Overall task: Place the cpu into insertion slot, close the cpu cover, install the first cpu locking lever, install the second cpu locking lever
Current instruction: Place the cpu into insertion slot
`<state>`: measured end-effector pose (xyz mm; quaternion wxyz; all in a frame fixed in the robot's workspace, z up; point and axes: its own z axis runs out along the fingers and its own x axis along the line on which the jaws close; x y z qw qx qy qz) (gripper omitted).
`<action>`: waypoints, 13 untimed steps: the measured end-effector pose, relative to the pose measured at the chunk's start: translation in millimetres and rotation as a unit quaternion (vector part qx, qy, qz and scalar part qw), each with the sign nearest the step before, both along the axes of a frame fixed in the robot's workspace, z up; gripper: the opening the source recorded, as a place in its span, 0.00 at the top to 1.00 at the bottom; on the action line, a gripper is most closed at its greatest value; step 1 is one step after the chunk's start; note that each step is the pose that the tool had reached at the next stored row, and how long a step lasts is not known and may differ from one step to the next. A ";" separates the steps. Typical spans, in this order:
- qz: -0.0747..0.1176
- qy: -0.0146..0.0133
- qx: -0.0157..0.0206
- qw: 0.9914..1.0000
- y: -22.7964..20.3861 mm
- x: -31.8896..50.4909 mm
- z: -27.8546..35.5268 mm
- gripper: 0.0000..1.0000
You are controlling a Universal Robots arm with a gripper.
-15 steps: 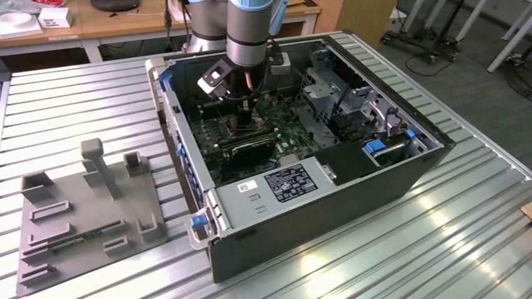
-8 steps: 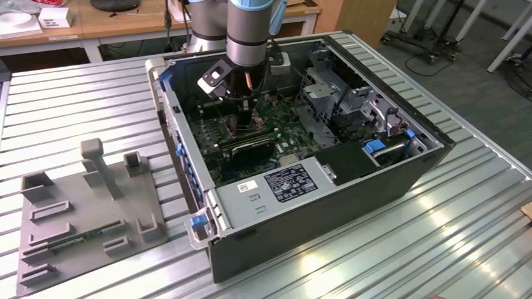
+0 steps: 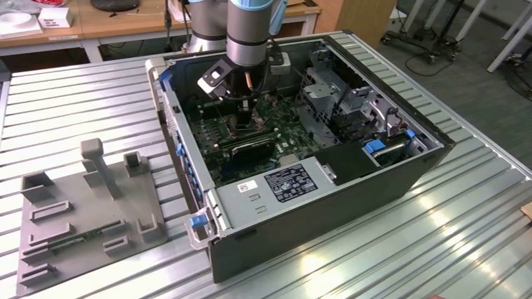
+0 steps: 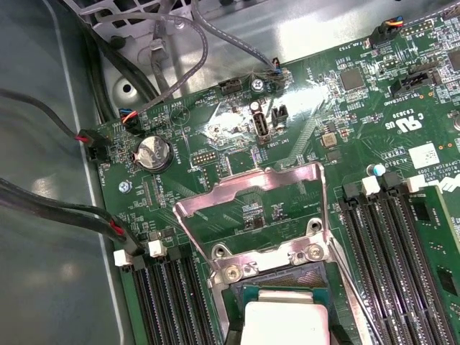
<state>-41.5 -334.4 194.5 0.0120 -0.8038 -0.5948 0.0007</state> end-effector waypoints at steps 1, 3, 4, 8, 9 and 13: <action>0.000 0.000 0.000 1.000 0.0 0.0 0.0 0.46; 0.000 0.000 0.000 1.000 0.0 0.0 0.0 0.46; 0.000 0.000 0.000 1.000 0.0 0.0 0.0 0.46; 0.000 0.000 0.000 1.000 0.0 0.0 0.0 0.46; 0.000 0.000 0.000 1.000 0.0 0.0 0.0 0.46; 0.000 0.000 0.000 1.000 0.0 0.0 4.0 0.46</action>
